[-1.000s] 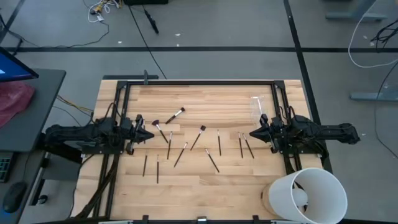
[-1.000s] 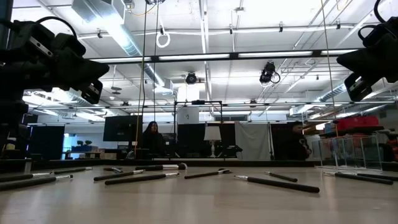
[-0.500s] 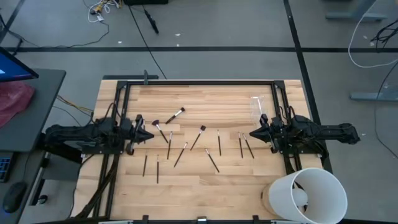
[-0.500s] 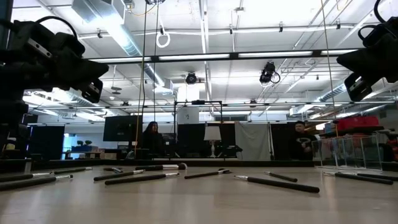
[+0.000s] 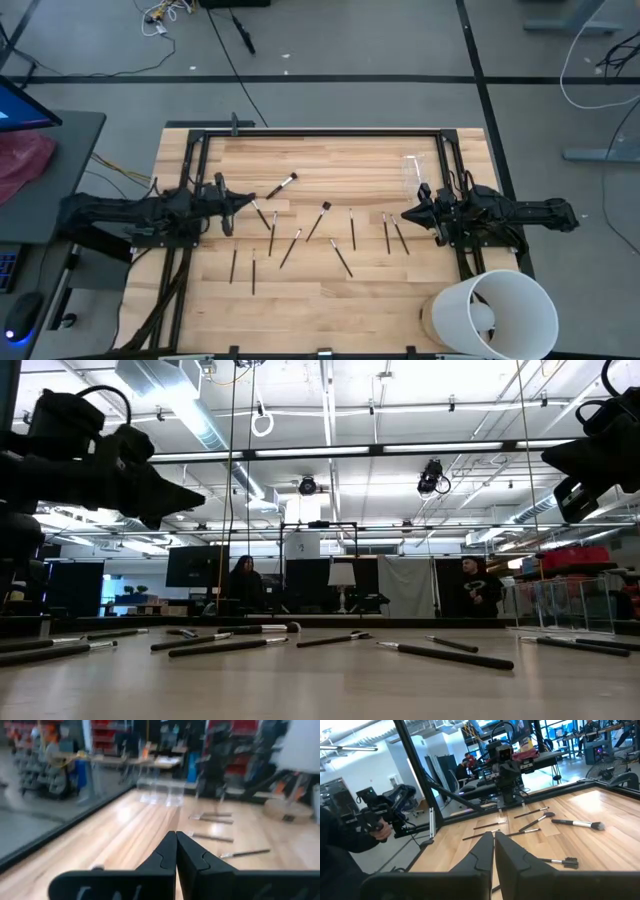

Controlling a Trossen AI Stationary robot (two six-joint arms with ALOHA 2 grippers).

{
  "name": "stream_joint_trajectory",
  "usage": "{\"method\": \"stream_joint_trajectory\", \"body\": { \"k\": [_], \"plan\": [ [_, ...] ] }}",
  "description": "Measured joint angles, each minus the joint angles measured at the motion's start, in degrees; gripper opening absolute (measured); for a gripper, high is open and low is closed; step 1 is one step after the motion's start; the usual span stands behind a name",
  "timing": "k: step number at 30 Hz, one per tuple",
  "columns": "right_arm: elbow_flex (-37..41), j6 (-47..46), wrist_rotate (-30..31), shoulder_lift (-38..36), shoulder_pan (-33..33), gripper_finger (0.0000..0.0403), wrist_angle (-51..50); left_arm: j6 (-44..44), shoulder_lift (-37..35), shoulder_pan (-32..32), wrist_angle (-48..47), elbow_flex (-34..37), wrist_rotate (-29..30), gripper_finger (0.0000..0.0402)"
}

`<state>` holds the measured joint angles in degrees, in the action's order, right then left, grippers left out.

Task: Put items in baskets/containers
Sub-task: Put the powder brush into the transparent organizer

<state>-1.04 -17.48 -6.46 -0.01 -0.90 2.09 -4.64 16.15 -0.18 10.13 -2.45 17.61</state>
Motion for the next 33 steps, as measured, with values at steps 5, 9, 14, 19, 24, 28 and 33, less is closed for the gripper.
{"method": "stream_joint_trajectory", "body": {
  "k": [5,9,14,19,24,28,33],
  "plan": [
    [0.0,0.0,0.0,0.0,0.0,0.0021,0.0,-4.7,12.7,3.3,8.1,-0.9,-1.3,0.0001],
    [0.0,0.0,0.0,0.0,0.0,0.0021,0.0,-3.9,21.8,6.0,19.3,-1.2,1.2,0.0001],
    [0.0,0.0,0.0,0.0,0.0,0.0021,0.0,-3.6,31.1,9.0,20.0,-3.3,3.4,0.0018],
    [0.0,0.0,0.0,0.0,0.0,0.0021,0.0,-2.3,39.1,12.3,21.8,-4.4,1.5,0.0095],
    [0.0,0.0,0.0,0.0,0.0,0.0021,0.0,-1.1,47.6,16.8,27.6,-4.4,-1.8,0.0202],
    [0.0,0.0,0.0,0.0,0.0,0.0021,0.0,2.7,55.3,19.2,35.8,-4.4,-2.0,0.0257],
    [0.0,0.0,0.0,0.0,0.0,0.0021,0.0,1.2,65.9,21.7,48.3,-4.4,-2.8,0.0269]
  ]
}}
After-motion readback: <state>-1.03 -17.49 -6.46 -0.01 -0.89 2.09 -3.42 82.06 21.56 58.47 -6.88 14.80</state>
